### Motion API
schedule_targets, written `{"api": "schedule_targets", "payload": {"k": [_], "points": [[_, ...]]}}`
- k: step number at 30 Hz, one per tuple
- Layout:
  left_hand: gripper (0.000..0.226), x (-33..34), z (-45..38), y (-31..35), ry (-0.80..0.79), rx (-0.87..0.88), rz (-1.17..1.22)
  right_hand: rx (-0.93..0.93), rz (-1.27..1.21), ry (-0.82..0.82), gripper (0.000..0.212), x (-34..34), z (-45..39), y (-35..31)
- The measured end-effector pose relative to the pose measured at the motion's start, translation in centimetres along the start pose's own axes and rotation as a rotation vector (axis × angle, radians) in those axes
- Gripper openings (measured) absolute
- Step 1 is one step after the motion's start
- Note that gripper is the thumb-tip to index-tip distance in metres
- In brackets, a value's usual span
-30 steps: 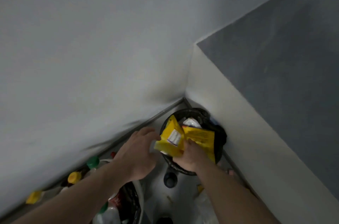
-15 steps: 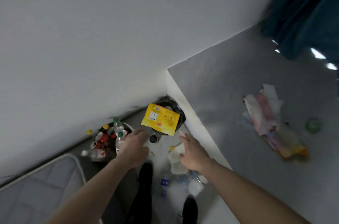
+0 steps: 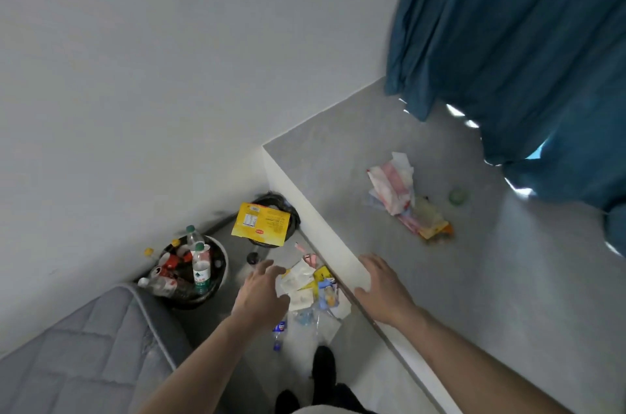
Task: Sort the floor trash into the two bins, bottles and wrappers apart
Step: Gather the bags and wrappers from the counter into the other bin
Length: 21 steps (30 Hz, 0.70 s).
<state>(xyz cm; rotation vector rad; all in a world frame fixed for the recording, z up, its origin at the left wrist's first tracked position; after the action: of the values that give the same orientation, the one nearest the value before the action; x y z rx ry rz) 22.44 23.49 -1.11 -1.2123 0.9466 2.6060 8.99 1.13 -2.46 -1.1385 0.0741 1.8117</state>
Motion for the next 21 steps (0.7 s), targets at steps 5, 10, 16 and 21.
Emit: {"api": "schedule_targets", "payload": {"k": [5,10,16,21], "points": [[0.062,1.0,1.0,3.1,0.009,0.048,-0.019,0.060,0.023,0.044,0.071,-1.2,3.2,3.8],[0.061,3.1,1.2,6.6,-0.033,0.089,-0.027,0.105,-0.016,0.047,0.071,-3.1,3.6,7.3],[0.060,5.3,-2.5,11.9,-0.043,0.072,-0.040,0.126,0.001,0.027,0.073,-6.5,0.5,12.7],[0.058,8.5,-8.5,17.9,-0.042,0.012,-0.030,0.119,0.044,-0.028,0.074,-11.1,-5.7,18.6]]}}
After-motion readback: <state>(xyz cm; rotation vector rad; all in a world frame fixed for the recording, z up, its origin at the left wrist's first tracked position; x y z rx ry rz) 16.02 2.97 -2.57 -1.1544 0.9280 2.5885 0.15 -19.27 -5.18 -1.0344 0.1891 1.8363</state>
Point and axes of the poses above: each hand's wrist, its own z-axis away from the middle knuckle, its own x-axis out of the palm, y = z × x, the point moved 7 cm from there along -z, towards the middle knuckle, and after that the axes turned 5 degrees about x, right-handed, at the moved point
